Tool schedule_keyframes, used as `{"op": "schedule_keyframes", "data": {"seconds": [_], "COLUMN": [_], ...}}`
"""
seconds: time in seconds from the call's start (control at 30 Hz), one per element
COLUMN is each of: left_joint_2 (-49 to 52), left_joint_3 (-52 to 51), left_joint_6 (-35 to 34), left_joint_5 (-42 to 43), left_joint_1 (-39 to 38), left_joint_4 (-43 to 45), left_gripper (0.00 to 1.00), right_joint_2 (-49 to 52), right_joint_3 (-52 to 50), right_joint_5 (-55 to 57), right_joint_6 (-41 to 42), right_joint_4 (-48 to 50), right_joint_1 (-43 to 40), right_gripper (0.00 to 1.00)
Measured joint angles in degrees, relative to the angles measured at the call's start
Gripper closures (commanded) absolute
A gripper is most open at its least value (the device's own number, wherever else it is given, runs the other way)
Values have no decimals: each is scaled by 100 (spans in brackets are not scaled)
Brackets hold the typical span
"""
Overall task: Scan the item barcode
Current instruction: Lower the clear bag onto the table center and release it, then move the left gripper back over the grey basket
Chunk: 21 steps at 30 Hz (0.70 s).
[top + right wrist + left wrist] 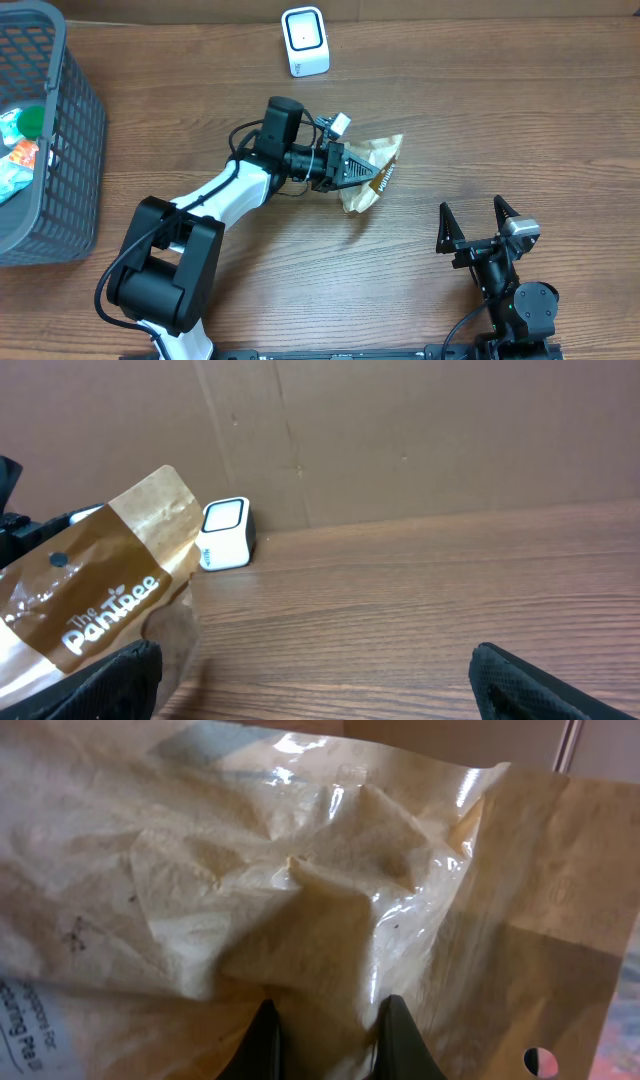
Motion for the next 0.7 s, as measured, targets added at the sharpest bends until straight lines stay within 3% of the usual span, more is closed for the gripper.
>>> {"op": "schedule_keyframes", "data": {"seconds": [0.07, 0.17, 0.2, 0.7], "left_joint_2": [0, 0, 0, -13], "left_joint_3": [-17, -22, -24, -35], "left_joint_6": [-136, -214, -234, -275], "left_joint_5": [57, 129, 153, 299], "left_joint_1": [79, 162, 195, 680], "left_joint_4": [17, 39, 37, 356], "left_gripper": [96, 74, 72, 56], "right_joint_2": [0, 0, 0, 0], "right_joint_3": [-2, 0, -2, 0], "right_joint_5": [-2, 0, 0, 0], "right_joint_6": [2, 4, 4, 2], "right_joint_4": [0, 2, 2, 0], "right_joint_1": [2, 2, 2, 2], "right_gripper": [0, 0, 0, 0]}}
